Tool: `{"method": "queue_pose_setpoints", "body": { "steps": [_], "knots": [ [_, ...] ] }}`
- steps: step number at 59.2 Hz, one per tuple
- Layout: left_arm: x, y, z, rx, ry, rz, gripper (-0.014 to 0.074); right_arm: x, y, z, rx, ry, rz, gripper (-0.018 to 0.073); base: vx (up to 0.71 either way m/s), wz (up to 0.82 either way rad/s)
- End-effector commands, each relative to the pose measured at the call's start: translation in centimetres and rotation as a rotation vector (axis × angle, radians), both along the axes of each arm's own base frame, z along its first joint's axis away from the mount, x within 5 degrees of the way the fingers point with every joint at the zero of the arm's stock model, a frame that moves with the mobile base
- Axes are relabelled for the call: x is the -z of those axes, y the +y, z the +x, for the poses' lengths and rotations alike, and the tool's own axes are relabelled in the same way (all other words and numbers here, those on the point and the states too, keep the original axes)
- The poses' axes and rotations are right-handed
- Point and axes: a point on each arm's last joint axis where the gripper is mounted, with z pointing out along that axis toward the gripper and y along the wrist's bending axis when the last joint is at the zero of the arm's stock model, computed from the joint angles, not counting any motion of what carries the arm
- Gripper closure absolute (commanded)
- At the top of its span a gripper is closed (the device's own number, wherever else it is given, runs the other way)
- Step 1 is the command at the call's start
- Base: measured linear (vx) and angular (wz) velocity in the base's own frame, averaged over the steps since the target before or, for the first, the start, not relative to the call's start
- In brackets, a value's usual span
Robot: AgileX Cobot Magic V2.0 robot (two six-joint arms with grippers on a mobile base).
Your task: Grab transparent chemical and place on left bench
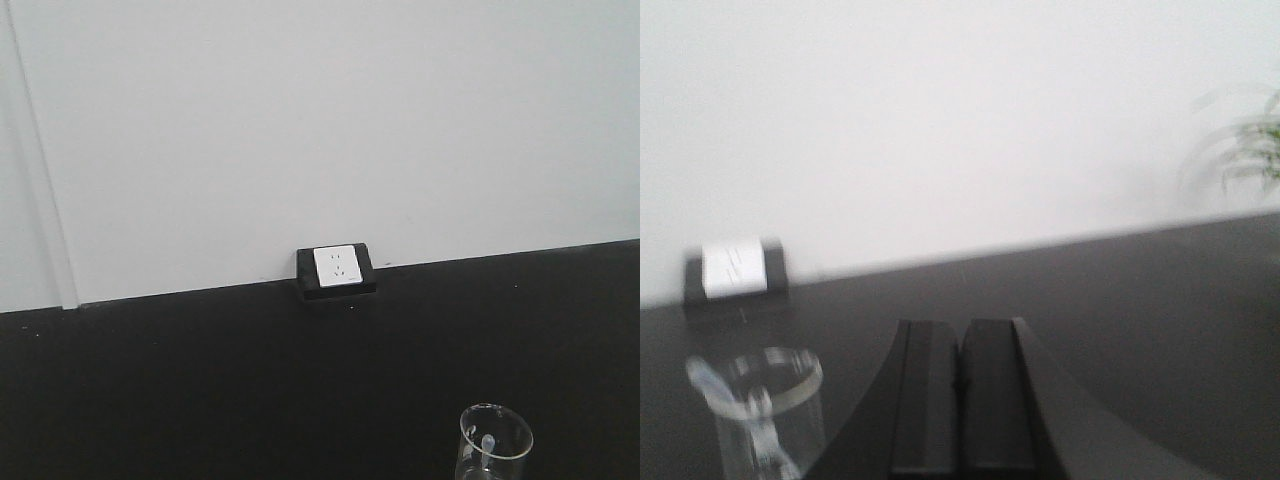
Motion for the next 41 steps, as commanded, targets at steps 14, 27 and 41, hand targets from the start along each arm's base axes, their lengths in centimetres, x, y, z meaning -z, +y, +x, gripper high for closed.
{"method": "queue_pose_setpoints", "body": {
  "steps": [14, 27, 41],
  "knots": [
    [-0.3, 0.0, -0.1, 0.001, -0.081, -0.014, 0.0600, -10.9, -0.1, 3.5, -0.030, -0.138, -0.075, 0.0561, 0.00, 0.00],
    [-0.3, 0.0, -0.1, 0.001, -0.081, -0.014, 0.0600, -13.5, -0.7, 9.9, -0.094, -0.155, 0.017, 0.0548, 0.00, 0.00],
    [-0.3, 0.0, -0.1, 0.001, -0.081, -0.014, 0.0600, -12.4, -0.3, 15.4, -0.198, 0.031, -0.242, 0.0415, 0.00, 0.00]
  ]
}}
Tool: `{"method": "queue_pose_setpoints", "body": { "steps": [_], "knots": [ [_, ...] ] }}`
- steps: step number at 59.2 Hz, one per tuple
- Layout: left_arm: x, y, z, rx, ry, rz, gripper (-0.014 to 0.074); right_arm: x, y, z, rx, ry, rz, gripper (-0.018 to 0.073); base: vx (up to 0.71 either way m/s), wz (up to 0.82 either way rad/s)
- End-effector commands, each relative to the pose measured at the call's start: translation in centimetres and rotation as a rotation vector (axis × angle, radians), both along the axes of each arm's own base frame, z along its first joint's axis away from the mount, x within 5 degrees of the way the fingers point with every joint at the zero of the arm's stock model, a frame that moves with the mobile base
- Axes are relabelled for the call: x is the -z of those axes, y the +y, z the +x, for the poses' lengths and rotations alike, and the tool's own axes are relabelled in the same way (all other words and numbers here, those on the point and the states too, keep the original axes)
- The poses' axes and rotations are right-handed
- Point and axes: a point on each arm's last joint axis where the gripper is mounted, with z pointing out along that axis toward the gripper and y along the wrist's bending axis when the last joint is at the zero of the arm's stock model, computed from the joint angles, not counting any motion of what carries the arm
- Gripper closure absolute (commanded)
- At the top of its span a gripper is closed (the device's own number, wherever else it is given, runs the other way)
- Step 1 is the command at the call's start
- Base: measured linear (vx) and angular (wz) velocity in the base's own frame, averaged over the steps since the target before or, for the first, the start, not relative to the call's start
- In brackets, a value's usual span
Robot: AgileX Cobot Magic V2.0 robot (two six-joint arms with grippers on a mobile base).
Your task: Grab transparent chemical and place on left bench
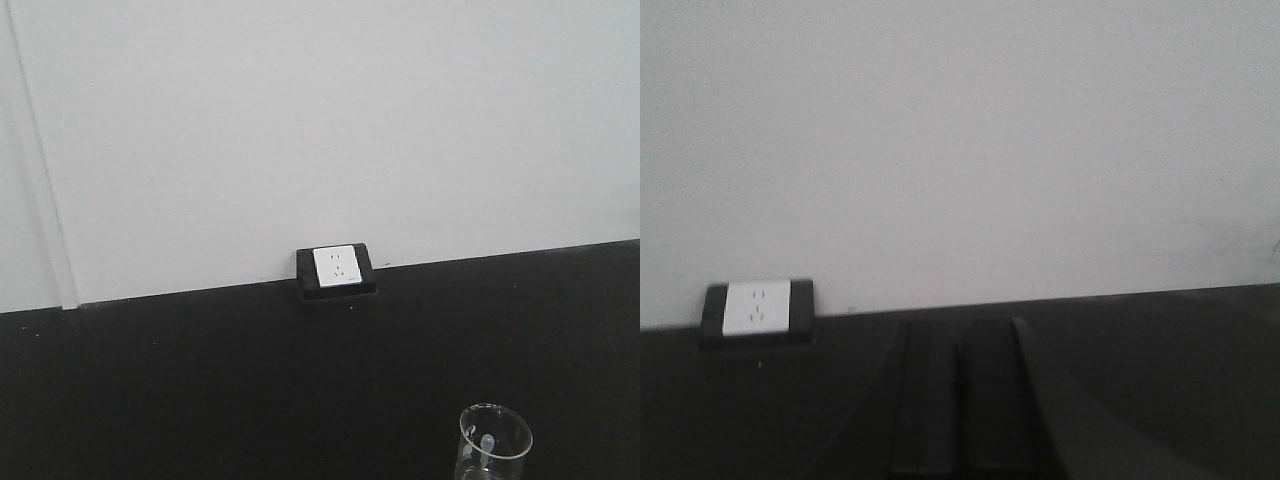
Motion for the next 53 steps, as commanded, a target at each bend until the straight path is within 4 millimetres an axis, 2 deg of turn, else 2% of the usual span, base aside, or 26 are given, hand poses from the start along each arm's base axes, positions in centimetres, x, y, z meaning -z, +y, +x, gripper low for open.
{"method": "queue_pose_setpoints", "body": {
  "steps": [1, 7, 15, 20, 27, 53],
  "knots": [
    [-0.3, 0.0, -0.1, 0.001, -0.081, -0.014, 0.0600, -1.6, 0.6, 1.4, -0.095, -0.076, -0.143, 0.0402, 0.00, 0.00],
    [-0.3, 0.0, -0.1, 0.001, -0.081, -0.014, 0.0600, -0.4, 1.2, 2.5, -0.183, -0.021, -0.225, 0.0288, 0.00, 0.00],
    [-0.3, 0.0, -0.1, 0.001, -0.081, -0.014, 0.0600, 2.3, 2.2, 3.5, -0.335, 0.094, -0.162, 0.0132, 0.00, 0.00],
    [-0.3, 0.0, -0.1, 0.001, -0.081, -0.014, 0.0600, 4.0, 3.1, 3.9, -0.460, 0.150, -0.189, 0.0079, 0.00, 0.00],
    [-0.3, 0.0, -0.1, 0.001, -0.081, -0.014, 0.0600, 5.7, 3.7, 4.7, -0.572, 0.187, -0.189, 0.0067, 0.00, 0.00],
    [-0.3, 0.0, -0.1, 0.001, -0.081, -0.014, 0.0600, 9.5, 4.2, 6.6, -0.697, 0.205, -0.211, 0.0067, 0.00, 0.00]
  ]
}}
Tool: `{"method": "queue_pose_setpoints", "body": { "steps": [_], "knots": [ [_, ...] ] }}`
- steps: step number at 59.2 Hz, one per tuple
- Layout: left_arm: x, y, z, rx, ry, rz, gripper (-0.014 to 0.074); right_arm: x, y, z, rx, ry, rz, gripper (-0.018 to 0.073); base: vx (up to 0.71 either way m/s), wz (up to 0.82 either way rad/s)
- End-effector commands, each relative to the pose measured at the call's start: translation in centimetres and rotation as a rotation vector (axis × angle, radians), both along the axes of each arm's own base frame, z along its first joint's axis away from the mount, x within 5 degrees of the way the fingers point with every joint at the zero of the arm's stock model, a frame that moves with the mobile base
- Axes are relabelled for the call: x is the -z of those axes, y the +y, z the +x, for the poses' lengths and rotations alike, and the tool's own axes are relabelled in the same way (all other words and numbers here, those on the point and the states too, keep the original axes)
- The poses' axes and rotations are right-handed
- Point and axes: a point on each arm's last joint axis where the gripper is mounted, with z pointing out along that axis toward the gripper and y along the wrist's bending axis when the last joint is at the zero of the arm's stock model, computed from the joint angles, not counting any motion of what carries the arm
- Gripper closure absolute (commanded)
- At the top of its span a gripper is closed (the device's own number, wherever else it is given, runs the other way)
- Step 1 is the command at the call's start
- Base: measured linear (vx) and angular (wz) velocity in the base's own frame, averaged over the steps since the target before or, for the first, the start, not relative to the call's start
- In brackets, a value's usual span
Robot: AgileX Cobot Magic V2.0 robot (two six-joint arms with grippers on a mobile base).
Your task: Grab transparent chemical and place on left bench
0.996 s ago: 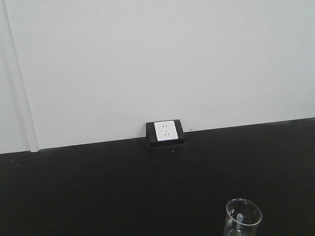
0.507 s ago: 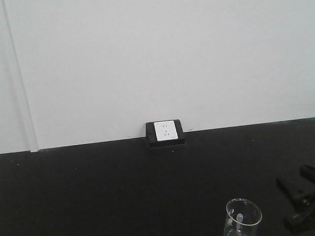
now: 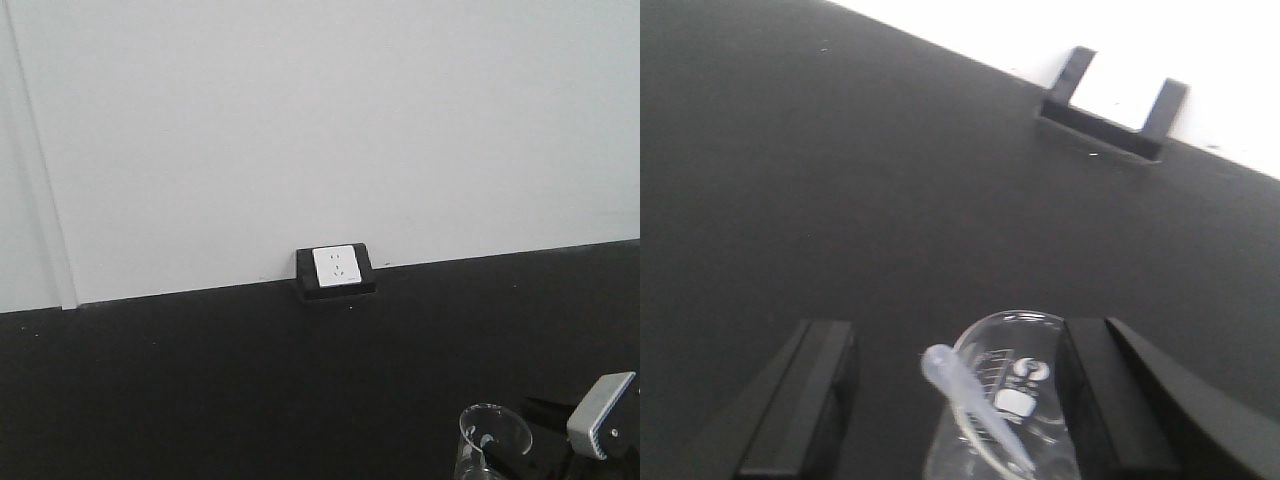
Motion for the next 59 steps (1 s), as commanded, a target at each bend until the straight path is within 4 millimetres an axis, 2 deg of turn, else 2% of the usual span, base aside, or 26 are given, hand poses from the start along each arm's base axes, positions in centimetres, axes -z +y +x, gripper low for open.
{"method": "queue_pose_setpoints", "body": {
  "steps": [1, 21, 43, 59],
  "knots": [
    [-0.3, 0.0, -0.1, 0.001, -0.081, -0.014, 0.0600, -1.2, 0.1, 0.6, -0.031, -0.089, 0.047, 0.0067, 0.00, 0.00],
    [-0.3, 0.0, -0.1, 0.001, -0.081, -0.014, 0.0600, 0.8, -0.2, 2.1, 0.003, -0.108, 0.104, 0.0067, 0.00, 0.00],
    [-0.3, 0.0, -0.1, 0.001, -0.081, -0.014, 0.0600, 1.2, 1.7, 4.9, -0.026, -0.080, 0.047, 0.0071, 0.00, 0.00],
    [-0.3, 0.0, -0.1, 0.001, -0.081, -0.014, 0.0600, 1.8, 1.5, 5.0, -0.005, -0.047, 0.028, 0.0157, 0.00, 0.00]
  ]
}}
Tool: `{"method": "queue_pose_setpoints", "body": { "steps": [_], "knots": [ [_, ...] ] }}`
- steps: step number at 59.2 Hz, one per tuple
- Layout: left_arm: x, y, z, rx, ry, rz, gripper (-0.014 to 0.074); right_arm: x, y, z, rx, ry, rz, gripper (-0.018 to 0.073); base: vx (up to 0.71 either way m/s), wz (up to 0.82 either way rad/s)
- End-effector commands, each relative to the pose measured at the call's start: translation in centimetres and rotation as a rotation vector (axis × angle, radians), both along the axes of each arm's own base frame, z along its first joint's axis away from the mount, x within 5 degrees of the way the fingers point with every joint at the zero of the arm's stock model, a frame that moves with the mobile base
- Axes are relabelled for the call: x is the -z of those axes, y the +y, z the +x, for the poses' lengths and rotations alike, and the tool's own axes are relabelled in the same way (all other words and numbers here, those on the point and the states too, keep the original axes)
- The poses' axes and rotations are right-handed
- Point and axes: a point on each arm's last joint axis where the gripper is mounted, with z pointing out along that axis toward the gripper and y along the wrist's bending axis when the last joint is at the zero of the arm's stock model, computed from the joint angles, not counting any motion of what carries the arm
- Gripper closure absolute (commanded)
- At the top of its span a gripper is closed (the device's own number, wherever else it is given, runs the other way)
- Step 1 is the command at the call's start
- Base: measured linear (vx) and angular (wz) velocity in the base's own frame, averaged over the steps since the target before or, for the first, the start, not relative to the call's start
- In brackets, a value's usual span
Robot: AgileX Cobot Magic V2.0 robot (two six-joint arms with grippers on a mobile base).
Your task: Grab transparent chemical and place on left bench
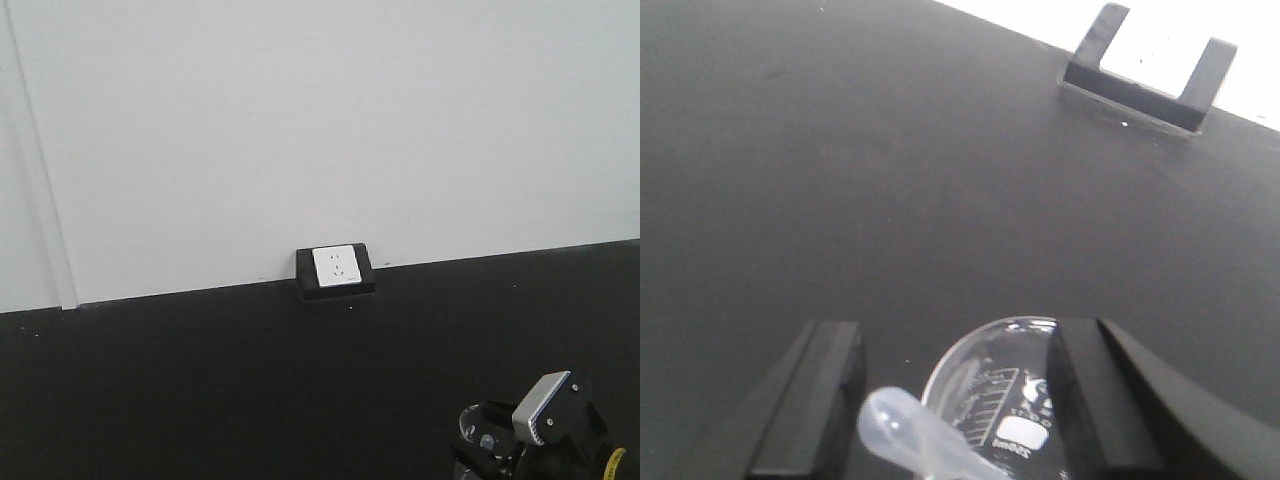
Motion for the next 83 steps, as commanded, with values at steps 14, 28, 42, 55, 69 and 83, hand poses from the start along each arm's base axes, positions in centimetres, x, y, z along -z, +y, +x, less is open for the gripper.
{"method": "queue_pose_setpoints", "body": {
  "steps": [14, 28, 42, 55, 69, 83],
  "knots": [
    [-0.3, 0.0, -0.1, 0.001, -0.081, -0.014, 0.0600, -2.2, 0.0, 0.4, 0.016, -0.083, 0.034, 0.0342, 0.00, 0.00],
    [-0.3, 0.0, -0.1, 0.001, -0.081, -0.014, 0.0600, -4.7, -0.4, -0.2, 0.071, -0.128, 0.044, 0.0569, 0.00, 0.00],
    [-0.3, 0.0, -0.1, 0.001, -0.081, -0.014, 0.0600, -9.5, -1.7, -2.1, 0.314, -0.130, 0.184, 0.0565, 0.00, 0.00],
    [-0.3, 0.0, -0.1, 0.001, -0.081, -0.014, 0.0600, -11.6, -2.2, -8.6, 0.438, -0.156, 0.269, 0.0562, 0.00, 0.00],
    [-0.3, 0.0, -0.1, 0.001, -0.081, -0.014, 0.0600, -11.8, -2.6, -13.5, 0.501, -0.225, 0.242, 0.0562, 0.00, 0.00],
    [-0.3, 0.0, -0.1, 0.001, -0.081, -0.014, 0.0600, -11.3, -2.7, -14.4, 0.513, -0.225, 0.233, 0.0562, 0.00, 0.00]
  ]
}}
